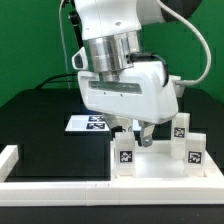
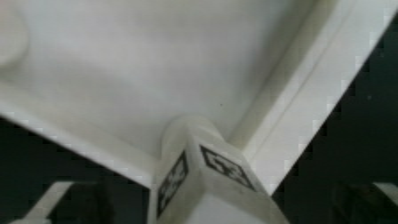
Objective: Assemble square table
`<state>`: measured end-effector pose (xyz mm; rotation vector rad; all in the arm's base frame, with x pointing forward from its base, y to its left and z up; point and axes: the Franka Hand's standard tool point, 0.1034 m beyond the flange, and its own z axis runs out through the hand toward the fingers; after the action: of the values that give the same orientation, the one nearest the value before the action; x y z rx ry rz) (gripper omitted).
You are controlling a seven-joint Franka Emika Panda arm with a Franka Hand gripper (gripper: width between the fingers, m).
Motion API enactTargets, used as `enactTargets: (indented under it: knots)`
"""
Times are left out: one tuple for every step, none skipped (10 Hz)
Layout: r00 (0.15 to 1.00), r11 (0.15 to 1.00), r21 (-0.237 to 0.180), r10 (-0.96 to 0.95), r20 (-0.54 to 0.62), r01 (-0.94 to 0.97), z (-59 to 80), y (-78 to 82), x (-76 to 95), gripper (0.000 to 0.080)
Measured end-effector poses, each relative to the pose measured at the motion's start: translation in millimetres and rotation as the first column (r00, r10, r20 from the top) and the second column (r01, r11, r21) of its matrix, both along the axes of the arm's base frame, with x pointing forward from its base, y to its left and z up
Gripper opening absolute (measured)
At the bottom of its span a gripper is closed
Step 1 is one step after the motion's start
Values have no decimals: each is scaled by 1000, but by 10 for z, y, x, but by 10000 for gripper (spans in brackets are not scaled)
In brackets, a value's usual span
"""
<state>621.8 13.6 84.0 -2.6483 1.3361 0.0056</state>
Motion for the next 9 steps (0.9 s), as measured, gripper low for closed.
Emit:
enactTargets:
  knots:
    - [1000,1000,-1,21,1,-21,-14,7,-6,643]
    - [993,993,-11,120,16,-120,-14,2,-6,648]
    - [985,985,-16,173,23,-173,-15,1,-6,648]
    - [946,947,-40,321,39,-319,-16,-23,-7,649]
    - [851,850,-88,524,28,-520,-13,-89,11,649]
    - [761,757,-120,649,25,-642,-27,-122,67,649]
    - [706,702,-142,708,33,-698,-51,-133,92,649]
    - [690,687,-161,722,41,-709,-68,-161,89,649]
    - [705,701,-156,708,39,-696,-71,-155,83,649]
